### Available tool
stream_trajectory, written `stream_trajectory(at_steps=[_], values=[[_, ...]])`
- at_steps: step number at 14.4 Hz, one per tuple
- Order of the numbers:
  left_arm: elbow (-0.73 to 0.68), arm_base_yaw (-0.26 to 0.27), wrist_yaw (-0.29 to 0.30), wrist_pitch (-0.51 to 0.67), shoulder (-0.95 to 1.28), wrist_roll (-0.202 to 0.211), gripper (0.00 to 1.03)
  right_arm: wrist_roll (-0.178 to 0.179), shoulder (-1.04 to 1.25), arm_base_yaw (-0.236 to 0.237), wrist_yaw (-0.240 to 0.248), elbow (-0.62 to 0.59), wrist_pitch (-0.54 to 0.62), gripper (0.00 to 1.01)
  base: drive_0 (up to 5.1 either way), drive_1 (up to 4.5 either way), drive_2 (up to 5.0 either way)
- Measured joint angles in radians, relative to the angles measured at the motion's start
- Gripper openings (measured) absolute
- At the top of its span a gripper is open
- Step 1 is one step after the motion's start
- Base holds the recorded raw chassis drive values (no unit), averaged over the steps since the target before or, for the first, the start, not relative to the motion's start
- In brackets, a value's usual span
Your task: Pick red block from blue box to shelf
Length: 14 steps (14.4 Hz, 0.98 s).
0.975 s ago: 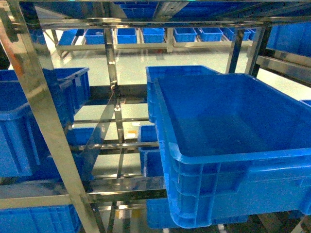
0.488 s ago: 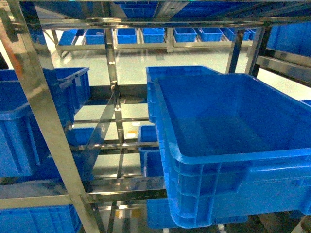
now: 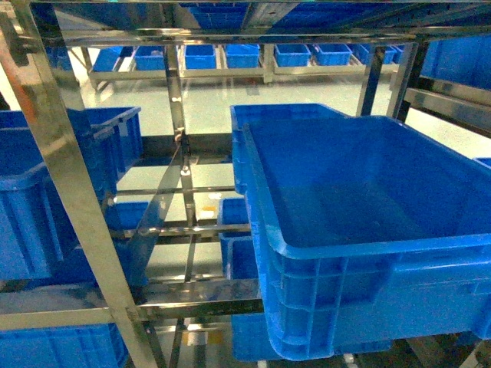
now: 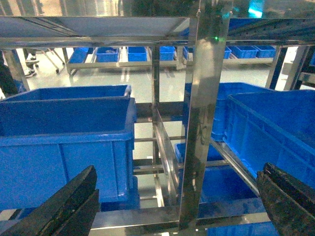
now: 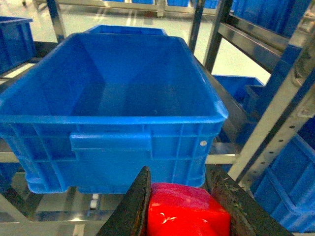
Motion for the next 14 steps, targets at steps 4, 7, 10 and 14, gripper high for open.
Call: stream_trajectory(at_steps=[4, 7, 10, 14], values=[[0.000, 0.000, 0.000, -0.001, 0.000, 0.000, 0.98, 0.051, 0.749, 0.029, -0.020, 0.214, 0.523, 0.29, 0.0, 0.00, 0.0], [0.000, 0.000, 0.000, -0.001, 0.000, 0.000, 0.98, 0.111, 1.297, 0.073, -0.043, 0.581, 0.538, 0.29, 0.0, 0.00, 0.0], [0.000, 0.000, -0.001, -0.001, 0.000, 0.000, 0.98, 0.098, 1.435, 0.079, 0.000, 0.676, 0.693, 0.90, 0.0, 0.00, 0.0], [0.000, 0.000, 0.000, 0.000, 0.000, 0.000, 0.98, 0.088, 1.202, 0.029, 0.055, 0.322, 1.122, 0.52, 0.0, 0.00, 0.0]])
